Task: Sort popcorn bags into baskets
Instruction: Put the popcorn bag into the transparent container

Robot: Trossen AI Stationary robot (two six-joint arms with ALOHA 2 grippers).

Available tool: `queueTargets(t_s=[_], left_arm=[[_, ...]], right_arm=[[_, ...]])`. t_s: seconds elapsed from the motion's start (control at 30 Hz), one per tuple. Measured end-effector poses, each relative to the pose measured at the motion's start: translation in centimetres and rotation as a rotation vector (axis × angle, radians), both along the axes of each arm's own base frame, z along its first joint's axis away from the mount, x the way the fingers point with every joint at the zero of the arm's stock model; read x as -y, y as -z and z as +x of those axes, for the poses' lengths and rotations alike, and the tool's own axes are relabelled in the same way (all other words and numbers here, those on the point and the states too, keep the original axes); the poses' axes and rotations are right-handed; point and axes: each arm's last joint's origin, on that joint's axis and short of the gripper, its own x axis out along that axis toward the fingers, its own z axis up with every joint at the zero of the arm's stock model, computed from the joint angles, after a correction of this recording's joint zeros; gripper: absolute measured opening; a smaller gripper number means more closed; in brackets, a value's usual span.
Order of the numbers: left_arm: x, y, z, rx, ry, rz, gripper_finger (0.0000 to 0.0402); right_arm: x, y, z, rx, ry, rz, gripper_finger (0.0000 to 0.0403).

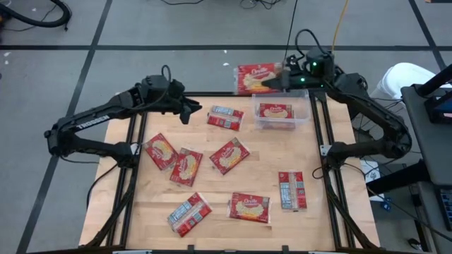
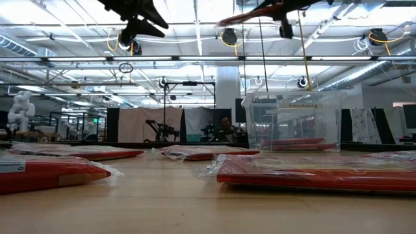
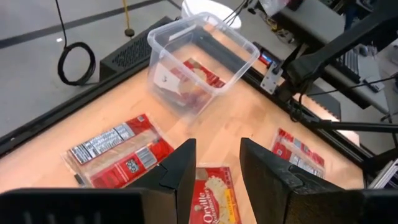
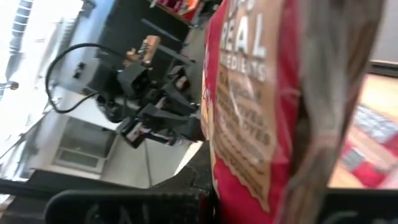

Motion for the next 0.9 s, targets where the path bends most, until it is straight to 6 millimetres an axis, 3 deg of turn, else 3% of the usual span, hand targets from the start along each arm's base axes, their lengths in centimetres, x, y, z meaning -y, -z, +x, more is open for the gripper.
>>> queueTargets(t_s=[0.43, 0.9], left_arm=[[-0.3, -0.2, 0.2, 0.020, 0.003, 0.051, 0.0129], [-0.4, -0.4, 0.3, 0.038, -0.060, 0.058, 0.0129]], right_arm=[[2.0, 1.0, -3.8, -0.140, 0.107, -0.059, 0.0024], [2.7, 3.5, -6.0, -0.304, 0.124, -0.017, 0.0024]])
